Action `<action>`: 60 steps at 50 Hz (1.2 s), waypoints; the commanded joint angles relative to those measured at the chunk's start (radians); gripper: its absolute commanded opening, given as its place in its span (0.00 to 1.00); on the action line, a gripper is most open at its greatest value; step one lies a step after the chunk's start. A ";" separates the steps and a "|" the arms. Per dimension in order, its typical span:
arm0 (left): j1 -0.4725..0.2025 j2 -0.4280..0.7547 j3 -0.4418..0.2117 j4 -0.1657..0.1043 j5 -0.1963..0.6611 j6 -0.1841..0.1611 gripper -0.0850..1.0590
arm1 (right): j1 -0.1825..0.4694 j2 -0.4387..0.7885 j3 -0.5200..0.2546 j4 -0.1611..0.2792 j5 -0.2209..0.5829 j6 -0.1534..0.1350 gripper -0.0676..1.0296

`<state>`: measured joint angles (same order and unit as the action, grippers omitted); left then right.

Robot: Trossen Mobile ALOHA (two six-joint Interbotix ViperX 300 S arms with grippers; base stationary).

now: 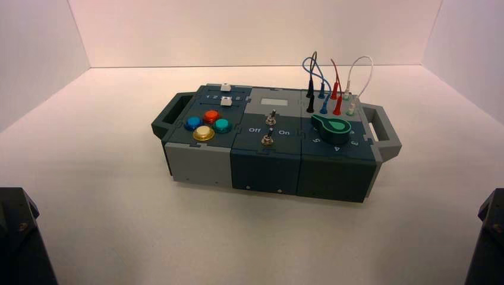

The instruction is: Pull the black wire.

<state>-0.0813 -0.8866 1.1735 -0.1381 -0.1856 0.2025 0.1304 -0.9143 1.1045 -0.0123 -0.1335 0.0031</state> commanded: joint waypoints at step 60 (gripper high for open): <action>-0.285 0.215 -0.236 -0.035 0.535 -0.014 0.05 | 0.109 0.225 -0.193 0.124 0.549 0.009 0.49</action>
<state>-0.3206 -0.7118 0.9910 -0.1595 0.3053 0.1933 0.2301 -0.7072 0.9541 0.0736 0.3758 0.0092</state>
